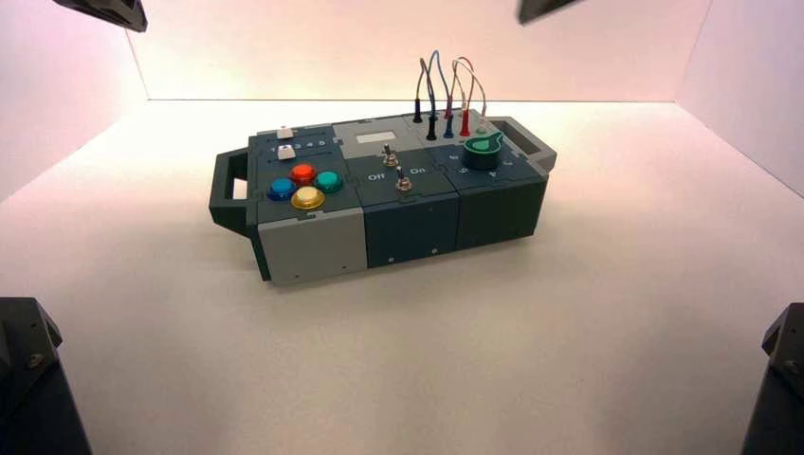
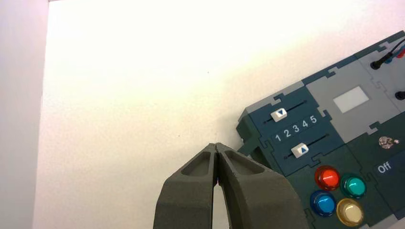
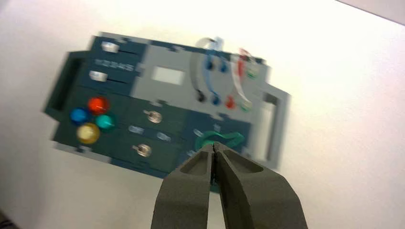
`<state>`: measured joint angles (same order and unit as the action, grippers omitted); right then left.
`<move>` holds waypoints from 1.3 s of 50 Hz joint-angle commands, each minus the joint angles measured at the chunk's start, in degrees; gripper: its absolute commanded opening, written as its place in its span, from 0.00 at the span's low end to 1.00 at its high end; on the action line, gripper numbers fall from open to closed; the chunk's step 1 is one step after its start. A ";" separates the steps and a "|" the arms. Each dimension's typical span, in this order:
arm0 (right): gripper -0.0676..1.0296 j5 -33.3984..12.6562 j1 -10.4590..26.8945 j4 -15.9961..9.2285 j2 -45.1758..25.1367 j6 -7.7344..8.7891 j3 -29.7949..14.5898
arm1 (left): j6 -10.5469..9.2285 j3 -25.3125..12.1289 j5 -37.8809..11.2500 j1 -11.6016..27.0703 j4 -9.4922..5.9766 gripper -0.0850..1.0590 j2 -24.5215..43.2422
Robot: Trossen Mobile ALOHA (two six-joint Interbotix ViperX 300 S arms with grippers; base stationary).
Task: Move the top slider to position 5.
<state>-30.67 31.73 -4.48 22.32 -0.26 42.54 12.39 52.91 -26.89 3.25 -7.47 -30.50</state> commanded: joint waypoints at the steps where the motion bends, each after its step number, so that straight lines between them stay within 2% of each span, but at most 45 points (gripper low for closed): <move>1: 0.04 -0.26 2.11 -1.05 -2.81 -0.18 -4.66 | -0.09 -1.58 -0.26 -1.41 -0.09 0.05 -1.32; 11: 0.04 -3.16 6.15 -1.67 -11.69 -0.09 -11.07 | -0.09 -1.76 -1.05 -5.01 0.09 0.05 -2.37; 19: 0.04 -6.24 9.67 -1.58 -20.57 -0.09 -18.11 | -0.09 -1.93 -1.58 -7.47 0.09 0.05 -2.81; 29: 0.04 -11.87 13.10 -2.90 -32.08 -0.09 -30.50 | -0.18 -2.20 -2.29 -8.44 0.09 0.05 -2.81; 38: 0.04 -17.40 14.85 -3.60 -40.61 -0.09 -41.40 | -0.18 -2.20 -2.55 -8.61 0.09 0.05 -2.81; 47: 0.04 -21.88 15.47 -5.10 -47.02 0.09 -49.66 | -0.09 -2.29 -2.55 -8.61 0.09 0.05 -2.81; 58: 0.04 -24.26 16.26 -6.50 -52.12 0.26 -56.95 | -0.18 -2.29 -2.64 -8.61 0.00 0.05 -2.72; 65: 0.04 -25.75 16.35 -7.12 -54.32 0.26 -60.12 | -0.09 -2.29 -2.55 -8.61 0.00 0.05 -2.55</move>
<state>-55.90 47.55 -10.99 -32.43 -0.09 -14.24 12.30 52.47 -29.79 -5.10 -7.47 -32.87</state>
